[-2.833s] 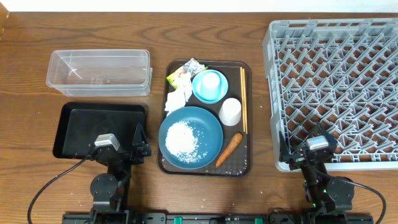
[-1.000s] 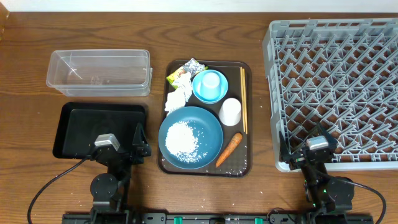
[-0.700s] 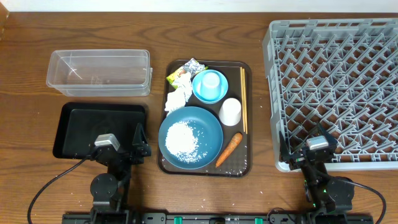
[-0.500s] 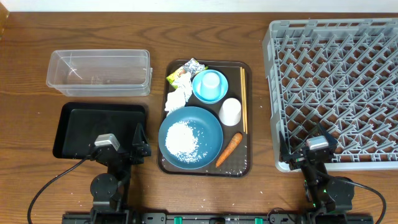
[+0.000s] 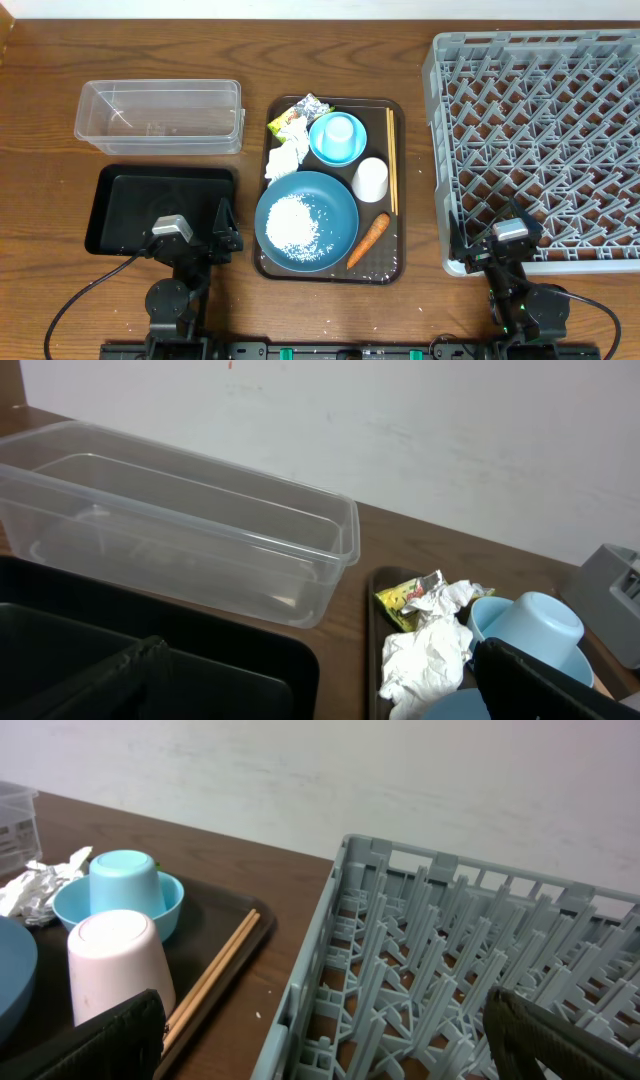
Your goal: Sort waste into correct bins and load items into the dishwasher rack
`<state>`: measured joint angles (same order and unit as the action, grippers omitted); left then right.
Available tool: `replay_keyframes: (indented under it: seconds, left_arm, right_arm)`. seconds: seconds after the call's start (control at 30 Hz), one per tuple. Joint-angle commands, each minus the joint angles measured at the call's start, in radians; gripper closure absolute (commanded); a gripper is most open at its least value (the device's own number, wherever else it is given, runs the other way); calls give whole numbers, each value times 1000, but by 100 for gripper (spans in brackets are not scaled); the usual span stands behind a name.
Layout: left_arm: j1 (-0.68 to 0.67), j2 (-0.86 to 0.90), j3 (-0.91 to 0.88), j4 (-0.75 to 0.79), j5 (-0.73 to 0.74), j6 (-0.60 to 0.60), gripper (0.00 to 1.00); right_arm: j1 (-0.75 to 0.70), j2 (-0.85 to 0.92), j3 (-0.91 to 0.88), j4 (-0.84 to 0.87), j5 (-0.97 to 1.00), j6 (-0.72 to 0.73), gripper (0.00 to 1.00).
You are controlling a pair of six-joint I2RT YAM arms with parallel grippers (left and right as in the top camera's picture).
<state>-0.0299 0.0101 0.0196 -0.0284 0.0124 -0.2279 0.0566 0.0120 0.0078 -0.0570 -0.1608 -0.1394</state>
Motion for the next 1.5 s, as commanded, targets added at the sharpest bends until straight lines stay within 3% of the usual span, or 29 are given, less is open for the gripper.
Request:
replay_keyframes:
  seconds: [0.0, 0.13, 0.23, 0.4, 0.53, 0.57, 0.7, 0.83, 1.03, 1.27, 1.37, 1.47]
  left_arm:
    - [-3, -6, -16, -42, -22, 9, 2]
    - [-3, -6, -16, -38, -18, -1, 2]
    - [-3, -6, -16, -21, 55, -112, 2]
    - [-3, -6, -16, -2, 287, -415, 2]
    - [-3, -6, -16, 30, 459, -740, 2]
    - [-3, -6, -16, 77, 515, -756, 2]
    - [-3, -6, 19, 274, 681, -697, 2]
    - [-3, 10, 167, 189, 687, -611, 2]
    - [-3, 194, 515, -260, 683, -321, 2]
    - [-7, 623, 990, -935, 597, -111, 2]
    - [-17, 758, 1098, -1073, 622, -105, 2]
    - [-17, 843, 1122, -1088, 729, -119, 2]
  right_arm:
    - [-11, -5, -2, -3, 3, -8, 1]
    - [-11, -5, -2, -3, 3, -8, 1]
    - [-11, -5, -2, -3, 3, -8, 1]
    - [-11, -5, -2, -3, 3, -8, 1]
    - [-11, -5, -2, -3, 3, -8, 1]
    - [-11, -5, -2, -3, 3, -8, 1]
    - [-11, -5, -2, -3, 3, -8, 1]
    - [-11, -5, -2, -3, 3, -8, 1]
    - [-11, -5, -2, -3, 3, -8, 1]
    - [-11, -5, -2, -3, 3, -8, 1]
    - [-11, -5, -2, -3, 3, -8, 1]
    - [-11, -5, -2, -3, 3, -8, 1]
